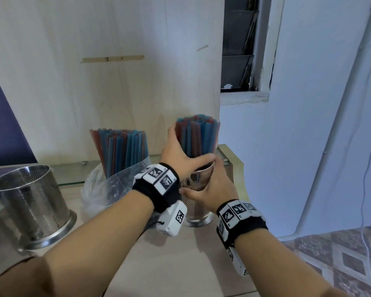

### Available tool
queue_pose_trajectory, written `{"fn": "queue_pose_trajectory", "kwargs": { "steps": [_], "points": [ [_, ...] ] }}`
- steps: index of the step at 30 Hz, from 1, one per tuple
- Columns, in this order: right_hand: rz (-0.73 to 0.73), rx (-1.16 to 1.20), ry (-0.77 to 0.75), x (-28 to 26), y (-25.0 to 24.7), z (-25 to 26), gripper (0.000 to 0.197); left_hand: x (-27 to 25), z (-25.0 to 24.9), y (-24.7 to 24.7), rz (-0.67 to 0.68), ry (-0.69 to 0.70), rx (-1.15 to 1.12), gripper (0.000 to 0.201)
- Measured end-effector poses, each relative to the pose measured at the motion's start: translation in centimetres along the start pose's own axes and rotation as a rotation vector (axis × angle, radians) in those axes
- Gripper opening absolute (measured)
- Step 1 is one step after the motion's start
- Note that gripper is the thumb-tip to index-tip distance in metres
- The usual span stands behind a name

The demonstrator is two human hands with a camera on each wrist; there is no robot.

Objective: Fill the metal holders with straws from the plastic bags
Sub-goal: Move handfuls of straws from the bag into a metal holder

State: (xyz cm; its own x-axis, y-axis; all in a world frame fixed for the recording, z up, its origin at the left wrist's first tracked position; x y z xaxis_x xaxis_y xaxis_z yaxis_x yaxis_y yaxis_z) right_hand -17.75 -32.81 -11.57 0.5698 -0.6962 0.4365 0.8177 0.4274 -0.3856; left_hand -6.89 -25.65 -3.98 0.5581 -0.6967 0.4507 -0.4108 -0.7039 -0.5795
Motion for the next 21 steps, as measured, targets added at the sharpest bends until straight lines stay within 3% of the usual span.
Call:
{"fn": "queue_pose_trajectory", "kwargs": {
  "steps": [2,3,6,9,14,17,21],
  "points": [
    [-0.014,0.024,0.0,0.0,-0.2,0.1,0.112,0.8,0.7,-1.0,-0.028,-0.045,-0.102,0.079],
    [-0.015,0.028,0.0,0.0,-0.3,0.2,0.114,1.0,1.2,-1.2,-0.033,-0.055,-0.161,0.077],
    [-0.008,0.004,-0.003,0.0,-0.3,0.3,0.115,0.5,1.4,-1.3,-0.009,-0.028,-0.151,0.122],
    [-0.005,-0.017,0.001,0.0,-0.2,0.1,0.113,-0.4,1.1,-0.8,-0.006,0.019,-0.004,0.122],
    [-0.011,-0.003,-0.01,-0.1,-0.3,0.3,0.114,-1.2,0.8,-3.2,-0.23,0.028,-0.038,0.118],
    [-0.015,0.012,-0.022,-0.1,-0.4,0.4,0.112,-2.9,-0.9,-5.2,-0.334,0.141,0.081,0.111],
    [-0.008,0.02,-0.022,0.1,-0.3,0.2,0.109,-5.5,-0.7,-9.5,-0.608,0.233,0.294,0.093]
  ]
}}
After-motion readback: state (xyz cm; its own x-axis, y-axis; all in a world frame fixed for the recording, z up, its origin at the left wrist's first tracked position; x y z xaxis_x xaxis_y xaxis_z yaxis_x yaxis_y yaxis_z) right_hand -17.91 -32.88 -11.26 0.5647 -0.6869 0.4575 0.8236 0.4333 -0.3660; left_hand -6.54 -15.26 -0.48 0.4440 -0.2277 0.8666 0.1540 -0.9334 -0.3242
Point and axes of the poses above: each hand's wrist, its own x-axis towards the middle knuckle, its own y-axis out of the palm, z = x × y, the point moved 8 cm from there along x, towards the middle knuckle, and after that the axes turned 13 degrees about x, right-handed, at the moved point
